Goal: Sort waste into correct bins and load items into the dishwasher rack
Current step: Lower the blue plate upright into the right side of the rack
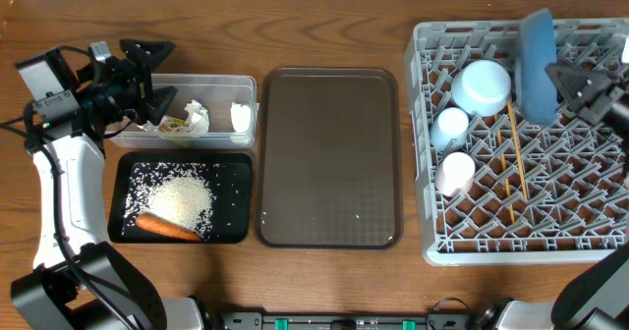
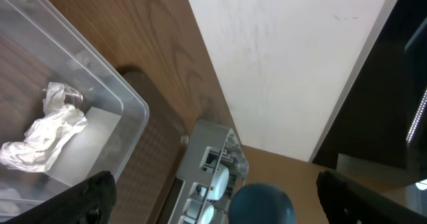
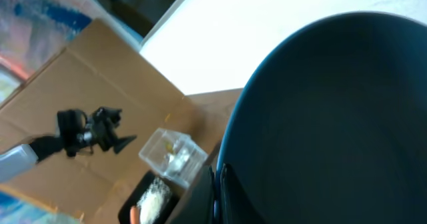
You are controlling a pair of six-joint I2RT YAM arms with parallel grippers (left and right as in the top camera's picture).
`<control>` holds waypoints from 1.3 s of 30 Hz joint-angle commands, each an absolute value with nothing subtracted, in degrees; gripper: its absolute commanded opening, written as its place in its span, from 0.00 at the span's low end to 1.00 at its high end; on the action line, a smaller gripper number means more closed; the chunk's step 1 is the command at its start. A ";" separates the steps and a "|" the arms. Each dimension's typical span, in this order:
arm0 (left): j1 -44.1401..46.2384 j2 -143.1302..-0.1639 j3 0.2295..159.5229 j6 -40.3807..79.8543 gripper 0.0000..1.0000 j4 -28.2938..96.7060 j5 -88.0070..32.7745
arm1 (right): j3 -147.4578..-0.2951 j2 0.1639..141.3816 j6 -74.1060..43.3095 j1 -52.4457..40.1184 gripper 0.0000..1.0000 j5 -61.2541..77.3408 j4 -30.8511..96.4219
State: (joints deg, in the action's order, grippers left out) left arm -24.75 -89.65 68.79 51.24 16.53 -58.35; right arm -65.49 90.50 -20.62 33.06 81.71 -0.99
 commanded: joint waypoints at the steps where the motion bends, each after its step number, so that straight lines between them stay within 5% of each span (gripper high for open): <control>1: -24.95 -89.71 68.58 51.13 0.98 16.67 -58.92 | -65.93 90.76 -37.71 31.24 0.01 73.34 -4.97; 17: -24.95 -89.71 68.58 51.13 0.98 16.64 -58.92 | -65.91 90.76 -78.52 27.79 0.01 48.27 -13.67; 31: -24.95 -89.71 68.58 51.13 0.98 16.67 -58.92 | -62.24 90.76 -70.24 33.76 0.00 55.44 -16.60; 39: -24.95 -89.71 68.58 51.13 0.98 16.67 -58.92 | -51.13 90.76 -74.56 37.71 0.01 56.88 -33.23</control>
State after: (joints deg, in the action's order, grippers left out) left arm -24.75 -89.65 68.79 51.24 16.53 -58.33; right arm -55.27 90.56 -72.77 36.51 56.49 -31.11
